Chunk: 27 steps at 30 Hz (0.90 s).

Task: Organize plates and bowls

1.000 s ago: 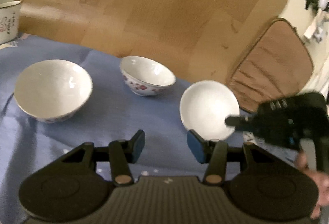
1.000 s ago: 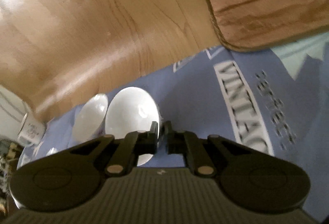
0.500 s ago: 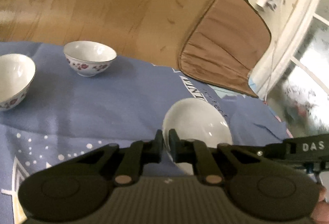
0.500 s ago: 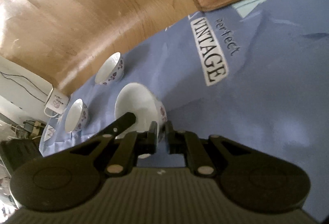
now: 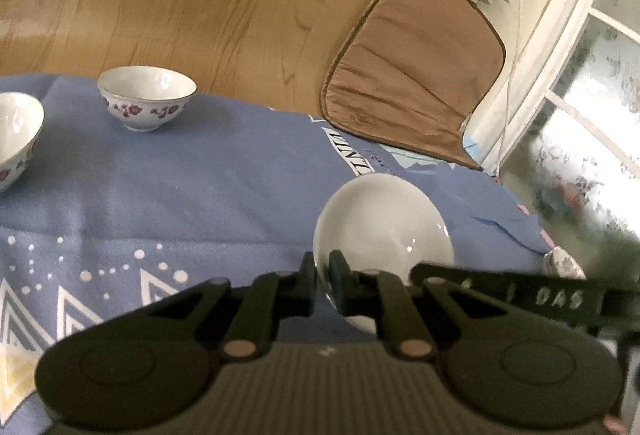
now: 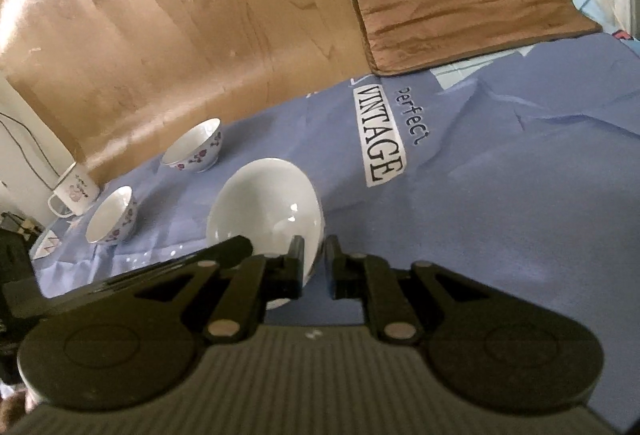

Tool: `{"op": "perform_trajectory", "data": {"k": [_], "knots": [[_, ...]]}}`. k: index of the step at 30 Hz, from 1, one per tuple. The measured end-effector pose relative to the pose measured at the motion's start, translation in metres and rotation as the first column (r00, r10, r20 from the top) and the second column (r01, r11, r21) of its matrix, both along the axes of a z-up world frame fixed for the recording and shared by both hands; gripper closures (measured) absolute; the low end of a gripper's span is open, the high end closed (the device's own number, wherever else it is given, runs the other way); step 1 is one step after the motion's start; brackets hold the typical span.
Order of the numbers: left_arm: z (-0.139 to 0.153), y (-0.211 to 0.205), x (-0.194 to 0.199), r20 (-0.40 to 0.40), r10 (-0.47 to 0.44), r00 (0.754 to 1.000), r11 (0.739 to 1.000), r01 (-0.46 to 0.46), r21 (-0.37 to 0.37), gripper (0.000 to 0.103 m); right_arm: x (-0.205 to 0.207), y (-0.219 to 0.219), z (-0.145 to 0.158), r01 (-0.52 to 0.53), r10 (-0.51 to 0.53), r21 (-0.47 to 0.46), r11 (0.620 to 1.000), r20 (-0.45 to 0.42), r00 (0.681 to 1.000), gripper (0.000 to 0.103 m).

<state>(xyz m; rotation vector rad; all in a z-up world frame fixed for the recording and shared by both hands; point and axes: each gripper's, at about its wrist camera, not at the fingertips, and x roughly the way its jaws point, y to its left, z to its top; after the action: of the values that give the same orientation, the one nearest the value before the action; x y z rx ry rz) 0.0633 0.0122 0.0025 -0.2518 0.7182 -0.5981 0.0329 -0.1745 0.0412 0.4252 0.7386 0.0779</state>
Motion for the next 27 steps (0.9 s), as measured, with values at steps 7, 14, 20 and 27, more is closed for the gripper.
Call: {"op": "perform_trajectory", "data": {"k": [7, 14, 20, 27], "knots": [[0.002, 0.000, -0.006, 0.011, -0.097, 0.995, 0.993, 0.097, -0.065, 0.095, -0.023, -0.012, 0.009, 0.016, -0.016, 0.043, 0.999, 0.002, 1.000, 0.087], [0.003, -0.013, -0.016, 0.056, -0.128, 0.990, 0.992, 0.128, -0.002, 0.082, -0.050, -0.018, 0.002, 0.047, -0.048, 0.020, 0.999, 0.026, 0.999, 0.075], [0.002, -0.008, -0.011, 0.033, -0.096, 0.995, 0.995, 0.097, -0.030, 0.077, -0.063, -0.005, 0.009, 0.070, -0.052, -0.126, 0.990, 0.141, 0.989, 0.045], [0.002, -0.006, -0.010, 0.031, -0.097, 0.995, 0.994, 0.098, -0.048, 0.074, -0.070, 0.012, 0.007, 0.009, 0.056, -0.280, 0.960, 0.225, 0.973, 0.026]]}}
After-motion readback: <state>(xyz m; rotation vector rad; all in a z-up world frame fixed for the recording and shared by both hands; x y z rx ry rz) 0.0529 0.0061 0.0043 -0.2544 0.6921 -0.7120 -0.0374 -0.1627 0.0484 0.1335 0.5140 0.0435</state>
